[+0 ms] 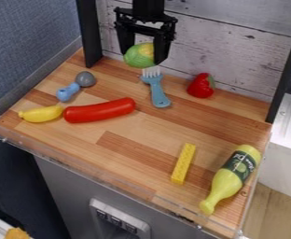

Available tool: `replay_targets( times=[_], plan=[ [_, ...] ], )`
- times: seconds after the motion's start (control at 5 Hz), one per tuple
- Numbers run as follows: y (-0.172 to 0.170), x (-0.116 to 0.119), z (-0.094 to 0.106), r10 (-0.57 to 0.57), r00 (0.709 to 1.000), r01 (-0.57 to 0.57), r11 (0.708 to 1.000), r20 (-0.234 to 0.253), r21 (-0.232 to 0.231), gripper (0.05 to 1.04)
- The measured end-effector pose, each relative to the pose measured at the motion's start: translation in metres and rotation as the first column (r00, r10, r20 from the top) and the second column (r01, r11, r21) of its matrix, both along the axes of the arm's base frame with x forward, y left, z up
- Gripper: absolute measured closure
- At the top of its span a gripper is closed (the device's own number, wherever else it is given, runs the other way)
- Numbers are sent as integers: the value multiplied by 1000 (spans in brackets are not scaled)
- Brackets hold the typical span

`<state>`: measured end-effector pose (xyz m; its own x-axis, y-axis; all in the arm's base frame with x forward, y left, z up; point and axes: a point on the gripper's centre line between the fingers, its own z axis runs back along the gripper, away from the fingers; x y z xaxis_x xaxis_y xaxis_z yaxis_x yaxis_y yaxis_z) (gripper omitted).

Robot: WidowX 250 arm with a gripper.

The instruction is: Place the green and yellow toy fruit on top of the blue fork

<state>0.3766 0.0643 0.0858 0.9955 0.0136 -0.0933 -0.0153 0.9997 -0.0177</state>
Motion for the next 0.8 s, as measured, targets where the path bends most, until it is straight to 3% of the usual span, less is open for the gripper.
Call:
replay_targets(
  times=[0.2, 0.4, 0.6, 0.8],
  plan=[
    [-2, 0, 0, 123, 992, -123, 992, -7, 1, 85],
    [-5, -1, -6, 309, 951, -309, 951, -7, 2, 85],
    [-9, 1, -6, 516, 857, -515, 857, -1, 13, 86],
    [-19, 4, -8, 689, 724, -689, 724, 2, 17, 88]
  ],
)
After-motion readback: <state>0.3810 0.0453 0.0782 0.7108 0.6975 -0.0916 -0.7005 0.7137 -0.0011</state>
